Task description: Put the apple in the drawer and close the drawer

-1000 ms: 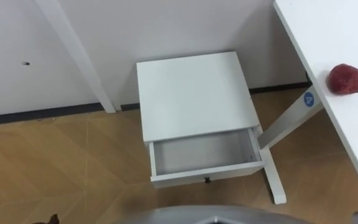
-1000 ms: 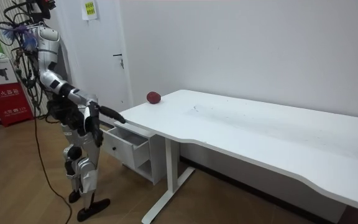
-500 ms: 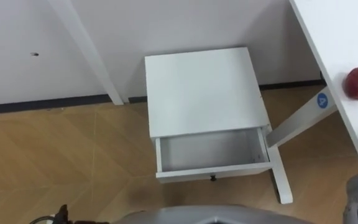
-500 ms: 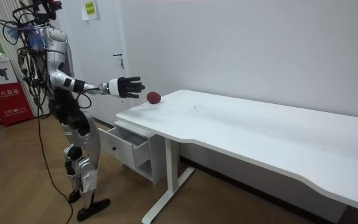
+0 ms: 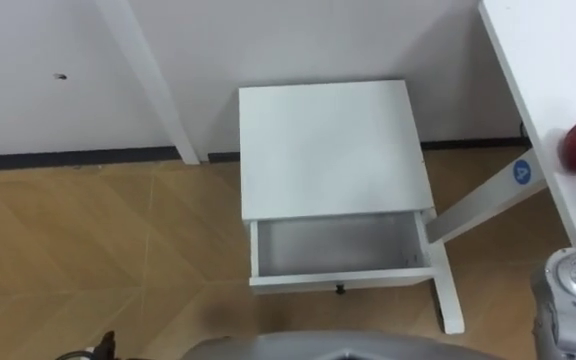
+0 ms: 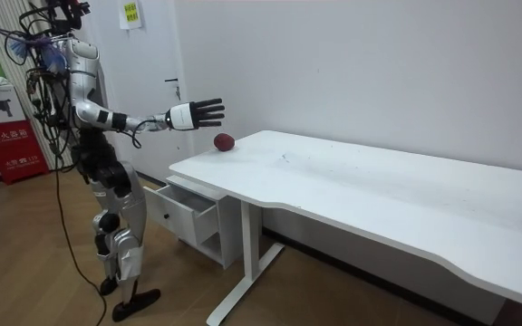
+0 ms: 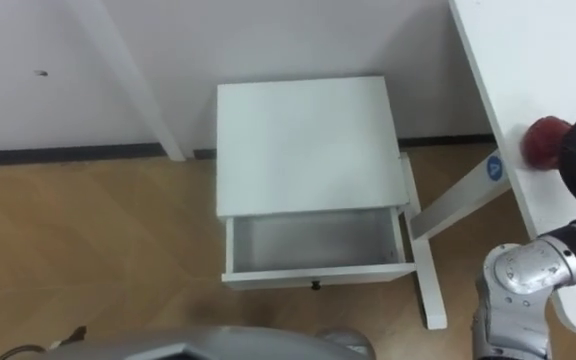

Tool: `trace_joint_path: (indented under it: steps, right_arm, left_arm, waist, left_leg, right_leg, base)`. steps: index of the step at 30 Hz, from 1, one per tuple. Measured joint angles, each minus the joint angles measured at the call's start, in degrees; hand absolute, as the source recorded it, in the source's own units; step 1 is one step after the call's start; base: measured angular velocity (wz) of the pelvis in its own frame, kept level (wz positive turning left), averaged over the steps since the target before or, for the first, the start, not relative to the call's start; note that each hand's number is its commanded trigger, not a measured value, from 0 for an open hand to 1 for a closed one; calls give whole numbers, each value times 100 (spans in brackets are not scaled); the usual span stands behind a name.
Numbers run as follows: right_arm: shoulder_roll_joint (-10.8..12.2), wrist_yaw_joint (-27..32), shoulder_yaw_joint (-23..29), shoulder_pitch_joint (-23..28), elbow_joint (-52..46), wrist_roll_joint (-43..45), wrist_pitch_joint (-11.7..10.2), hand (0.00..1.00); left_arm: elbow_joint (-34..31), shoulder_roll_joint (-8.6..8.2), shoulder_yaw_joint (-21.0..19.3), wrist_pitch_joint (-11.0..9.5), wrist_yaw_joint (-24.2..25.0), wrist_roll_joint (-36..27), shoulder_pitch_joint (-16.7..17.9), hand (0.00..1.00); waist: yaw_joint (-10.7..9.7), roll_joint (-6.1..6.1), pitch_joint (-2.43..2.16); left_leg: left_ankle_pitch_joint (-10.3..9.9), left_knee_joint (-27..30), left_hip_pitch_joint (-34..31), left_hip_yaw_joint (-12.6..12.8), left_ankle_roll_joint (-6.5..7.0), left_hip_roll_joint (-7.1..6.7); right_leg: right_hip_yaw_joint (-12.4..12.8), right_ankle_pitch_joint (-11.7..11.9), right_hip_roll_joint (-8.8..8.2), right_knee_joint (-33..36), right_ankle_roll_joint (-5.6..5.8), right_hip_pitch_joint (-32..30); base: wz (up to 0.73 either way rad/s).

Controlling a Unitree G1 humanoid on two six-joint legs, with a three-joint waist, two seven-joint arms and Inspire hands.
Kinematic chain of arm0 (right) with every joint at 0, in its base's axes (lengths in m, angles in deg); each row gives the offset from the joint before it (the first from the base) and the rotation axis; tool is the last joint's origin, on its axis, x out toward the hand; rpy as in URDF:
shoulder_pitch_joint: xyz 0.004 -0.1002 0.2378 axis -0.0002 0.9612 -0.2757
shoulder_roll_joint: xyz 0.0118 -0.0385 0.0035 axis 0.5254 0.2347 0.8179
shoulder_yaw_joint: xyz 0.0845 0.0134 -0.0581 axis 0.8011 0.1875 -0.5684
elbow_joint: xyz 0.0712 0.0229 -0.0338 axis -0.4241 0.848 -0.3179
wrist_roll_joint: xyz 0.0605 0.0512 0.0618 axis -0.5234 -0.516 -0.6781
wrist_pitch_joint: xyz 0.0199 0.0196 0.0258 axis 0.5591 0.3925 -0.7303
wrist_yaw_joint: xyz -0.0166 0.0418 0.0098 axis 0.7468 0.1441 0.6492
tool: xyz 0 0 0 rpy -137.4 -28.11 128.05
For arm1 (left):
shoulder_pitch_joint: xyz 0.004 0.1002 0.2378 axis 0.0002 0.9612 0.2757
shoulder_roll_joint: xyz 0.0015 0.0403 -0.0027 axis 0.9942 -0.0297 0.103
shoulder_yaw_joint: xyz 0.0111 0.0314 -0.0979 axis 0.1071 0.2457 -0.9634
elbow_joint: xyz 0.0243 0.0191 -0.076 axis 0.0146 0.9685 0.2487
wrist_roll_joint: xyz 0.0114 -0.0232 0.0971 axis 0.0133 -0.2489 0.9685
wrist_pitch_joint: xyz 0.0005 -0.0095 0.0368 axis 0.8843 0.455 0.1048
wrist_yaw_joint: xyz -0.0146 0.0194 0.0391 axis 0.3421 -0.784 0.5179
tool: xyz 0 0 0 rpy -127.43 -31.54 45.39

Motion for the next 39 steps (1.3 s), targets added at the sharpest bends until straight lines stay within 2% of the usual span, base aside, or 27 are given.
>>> trace_joint_path:
  steps: [4, 9, 13, 18, 25, 27, 31, 39]
  right_arm:
    - [0, -357, -5, -11, 15, 0, 0, 0]
    - [0, -865, -180, -14, 63, -39, 5, 0]
    - [-3, -1175, -174, -54, 213, -70, 107, 0]
    - [-3, -1513, -177, -102, 226, -157, 238, 0]
    - [-3, -1678, -175, -107, 295, -203, 256, 0]
    - [-3, -1686, -174, -107, 344, -243, 330, 0]
    - [-3, -1739, -172, -108, 451, -315, 434, 0]
    - [-3, -1731, -169, -109, 460, -716, 446, 0]
  left_arm:
    - [1, -1, 1, 0, 1, 2, 7, 0]
    - [9, 0, 0, 8, 6, 4, 0, 0]
    - [28, -1, 0, 19, 49, 3, 4, 0]
    - [66, -1, 1, 43, 155, 2, 16, 0]
    - [66, -2, 0, 68, 177, 2, 18, 0]
    - [64, -2, -2, 144, 177, -8, 18, 0]
    - [59, -3, -4, 164, 177, -7, 18, 0]
    - [43, -3, -4, 173, 168, -8, 18, 0]
  waist:
    - [53, -13, -2]
    - [80, 34, 0]
    - [88, 65, 0]
    - [94, 47, 4]
    - [77, 35, 6]
    - [68, 51, 3]
    - [59, 56, 0]
    - [-18, 73, -6]
  left_leg:
    - [0, 2, 29, 1, 0, -2]
    - [0, 5, 41, -36, -1, 1]
    - [2, 2, 84, -91, -8, 9]
    - [3, 1, 84, -90, -10, -2]
    - [3, 2, 93, -90, -10, 7]
    - [3, 2, 93, -91, -10, 20]
    - [3, 4, 92, -91, -10, 24]
    - [3, 7, 75, -101, -10, 34]
  right_leg:
    - [3, 2, 0, -6, -1, 28]
    - [-58, 4, -3, -87, -2, 61]
    - [-129, 4, -2, -89, -2, 125]
    - [-139, 4, -3, -88, -2, 127]
    - [-137, 4, -6, -94, -2, 140]
    - [-132, 4, -6, -95, -2, 140]
    - [-135, 4, -7, -95, -2, 138]
    - [-255, 4, -13, -92, -2, 129]
  base:
    - [0]
    - [3]
    - [8]
    - [0]
    - [0]
    - [0]
    - [0]
    - [0]
